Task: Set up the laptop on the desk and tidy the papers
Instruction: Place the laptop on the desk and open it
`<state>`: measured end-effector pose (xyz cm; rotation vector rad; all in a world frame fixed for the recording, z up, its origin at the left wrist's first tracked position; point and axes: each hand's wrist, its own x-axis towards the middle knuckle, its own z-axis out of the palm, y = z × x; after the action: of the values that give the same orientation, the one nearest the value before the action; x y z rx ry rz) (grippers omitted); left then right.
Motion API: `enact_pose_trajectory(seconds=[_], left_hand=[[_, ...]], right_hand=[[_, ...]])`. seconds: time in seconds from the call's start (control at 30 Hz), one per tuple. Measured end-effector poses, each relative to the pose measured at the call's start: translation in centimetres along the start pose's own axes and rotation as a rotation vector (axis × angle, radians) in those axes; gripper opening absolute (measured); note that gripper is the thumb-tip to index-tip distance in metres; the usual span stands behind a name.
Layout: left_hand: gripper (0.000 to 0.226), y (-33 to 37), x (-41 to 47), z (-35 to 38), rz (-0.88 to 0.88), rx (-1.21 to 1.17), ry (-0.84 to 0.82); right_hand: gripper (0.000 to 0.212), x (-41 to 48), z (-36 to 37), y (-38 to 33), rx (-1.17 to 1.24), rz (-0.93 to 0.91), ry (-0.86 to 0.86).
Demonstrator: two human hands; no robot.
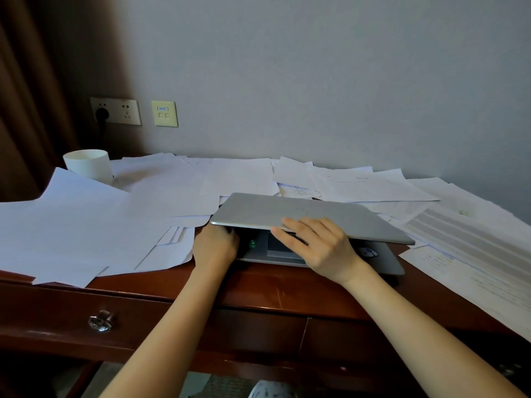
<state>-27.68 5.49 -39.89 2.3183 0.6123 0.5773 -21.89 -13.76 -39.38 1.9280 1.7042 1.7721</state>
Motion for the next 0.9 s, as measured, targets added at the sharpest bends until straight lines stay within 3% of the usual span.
enact_pose_trajectory(seconds=[0.23,0.37,0.5,0.63,0.8,0.9], left_hand=[[0.026,0.4,0.5,0.0,0.004,-0.033,0.003],[0.031,0.5,0.5,-0.3,0.088,0.020,-0.028],[0.030,-0.1,1.0,0.0,0.159,0.089,-0.119],[0.034,-0.1,1.4,0.0,0.191,0.154,-0.175],[0.042,0.4,2.2,0.0,0.175,0.261,-0.248],[0.042,0.6,2.6,0.1,0.164,0.280,-0.274]], right_hand=[[0.050,0.7,0.6,1.0,-0.027,0.011,0.016],[0.046,1.3,0.7,1.8,-0.027,0.017,0.027],[0.042,3.2,0.6,3.5,0.008,0.092,0.042],[0.058,5.4,0.8,6.3,0.078,0.146,0.023],[0.064,7.6,2.4,10.0,0.028,0.239,0.038],[0.054,8.7,3.7,11.5,0.033,0.359,0.106]])
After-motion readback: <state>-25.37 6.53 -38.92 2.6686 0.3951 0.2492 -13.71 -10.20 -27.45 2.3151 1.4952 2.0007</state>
